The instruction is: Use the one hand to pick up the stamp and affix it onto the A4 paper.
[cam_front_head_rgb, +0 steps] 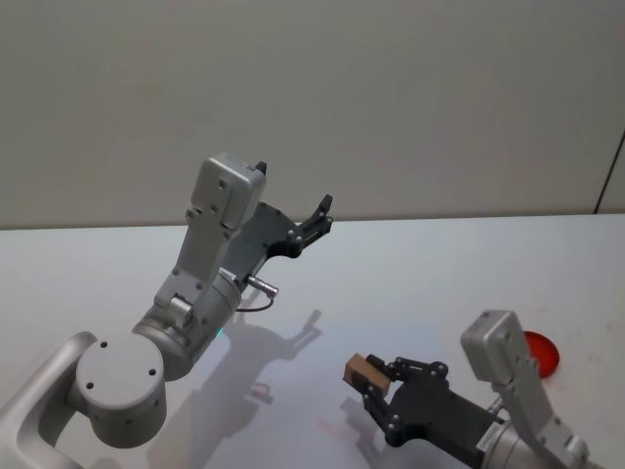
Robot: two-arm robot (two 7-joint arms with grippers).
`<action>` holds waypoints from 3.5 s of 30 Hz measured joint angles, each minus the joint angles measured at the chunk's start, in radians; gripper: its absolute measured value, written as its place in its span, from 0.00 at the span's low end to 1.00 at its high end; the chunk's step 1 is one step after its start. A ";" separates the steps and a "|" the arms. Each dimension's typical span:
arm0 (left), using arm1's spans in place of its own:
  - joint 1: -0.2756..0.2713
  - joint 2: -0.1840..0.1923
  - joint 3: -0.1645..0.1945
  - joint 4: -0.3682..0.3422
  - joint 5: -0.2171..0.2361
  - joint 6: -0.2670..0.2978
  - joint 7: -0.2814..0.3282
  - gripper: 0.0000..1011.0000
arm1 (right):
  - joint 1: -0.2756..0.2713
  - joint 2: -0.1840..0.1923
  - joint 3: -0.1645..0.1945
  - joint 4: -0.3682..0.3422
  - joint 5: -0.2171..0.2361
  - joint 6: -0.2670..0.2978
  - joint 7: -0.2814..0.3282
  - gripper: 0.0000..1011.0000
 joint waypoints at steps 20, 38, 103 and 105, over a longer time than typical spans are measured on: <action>0.000 0.000 0.000 0.000 0.000 0.000 0.000 0.99 | 0.036 -0.017 -0.017 0.074 -0.043 -0.034 0.037 0.22; 0.000 0.000 0.000 0.000 0.000 0.000 0.000 0.99 | 0.067 -0.011 -0.007 0.141 -0.062 -0.057 0.062 0.22; 0.000 0.000 0.000 0.000 0.000 0.000 0.000 0.99 | 0.059 0.020 0.003 0.020 0.112 -0.018 0.048 0.22; 0.000 0.000 0.000 0.000 0.000 0.000 0.000 0.99 | 0.057 0.026 0.008 0.012 0.120 -0.018 0.042 0.22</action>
